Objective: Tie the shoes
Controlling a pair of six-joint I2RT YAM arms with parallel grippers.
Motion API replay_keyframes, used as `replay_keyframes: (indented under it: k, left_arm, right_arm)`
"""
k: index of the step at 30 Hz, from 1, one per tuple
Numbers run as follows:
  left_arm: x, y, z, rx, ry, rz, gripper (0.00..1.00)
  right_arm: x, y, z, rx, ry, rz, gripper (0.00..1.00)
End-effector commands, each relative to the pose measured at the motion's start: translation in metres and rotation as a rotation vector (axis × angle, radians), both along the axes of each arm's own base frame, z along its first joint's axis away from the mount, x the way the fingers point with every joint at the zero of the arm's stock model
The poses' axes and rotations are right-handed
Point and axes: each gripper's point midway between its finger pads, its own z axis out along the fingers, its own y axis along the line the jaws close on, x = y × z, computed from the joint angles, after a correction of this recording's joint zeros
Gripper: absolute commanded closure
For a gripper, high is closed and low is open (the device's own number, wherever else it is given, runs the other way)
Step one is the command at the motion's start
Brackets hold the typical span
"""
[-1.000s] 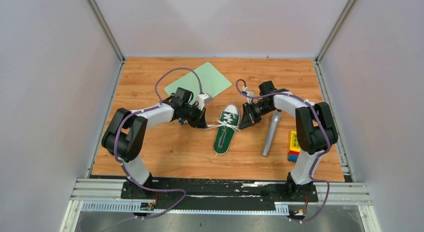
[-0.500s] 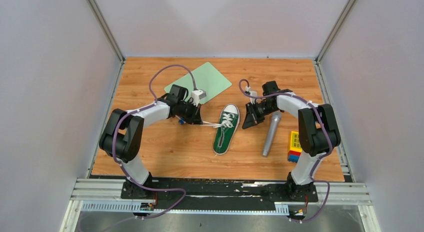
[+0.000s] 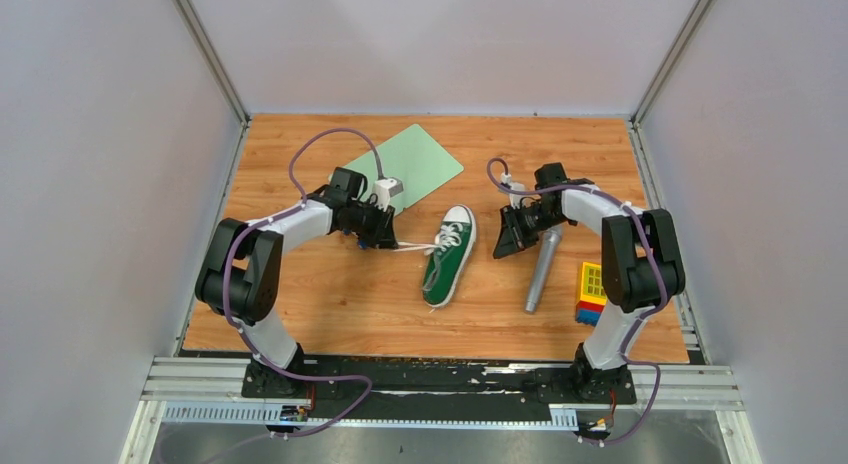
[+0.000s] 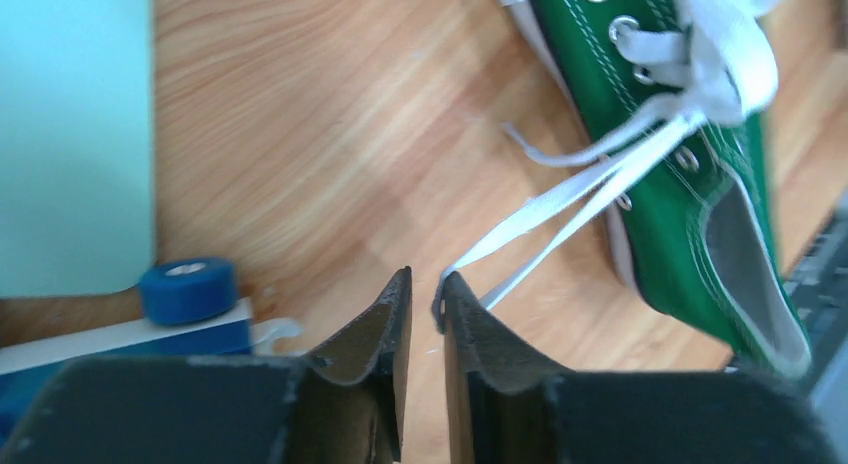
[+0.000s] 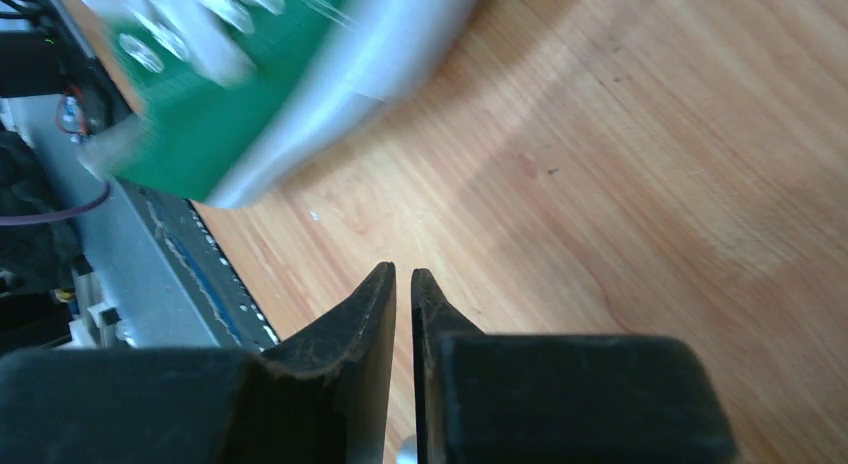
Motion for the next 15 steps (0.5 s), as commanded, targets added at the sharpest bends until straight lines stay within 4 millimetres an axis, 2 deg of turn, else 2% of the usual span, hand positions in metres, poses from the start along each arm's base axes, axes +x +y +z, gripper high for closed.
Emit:
replay_keyframes:
  k: [1, 4, 7, 10, 12, 15]
  left_arm:
    - [-0.001, -0.039, 0.047, -0.212, -0.044, -0.119, 0.66]
    - [0.003, -0.046, 0.063, -0.247, -0.045, -0.117, 0.54]
    - [0.008, -0.048, 0.078, -0.250, -0.061, -0.129, 0.52]
    - [0.006, -0.048, 0.087, -0.248, -0.048, -0.144, 0.50]
    - [0.005, -0.047, 0.092, -0.243, -0.052, -0.152, 0.50]
    - [-0.006, -0.048, 0.090, -0.257, -0.074, -0.227, 0.49]
  right_arm:
    - [0.009, 0.020, 0.050, 0.128, -0.051, 0.005, 0.79]
    - [0.007, 0.022, 0.057, 0.139, -0.005, -0.009, 0.64]
    - [0.001, 0.023, 0.051, 0.135, 0.094, -0.065, 0.51]
    - [-0.015, 0.030, 0.048, 0.205, 0.234, -0.112, 0.38]
    - [-0.021, 0.037, 0.049, 0.252, 0.324, -0.156, 0.37]
    - [-0.016, 0.040, 0.041, 0.243, 0.335, -0.165, 0.40]
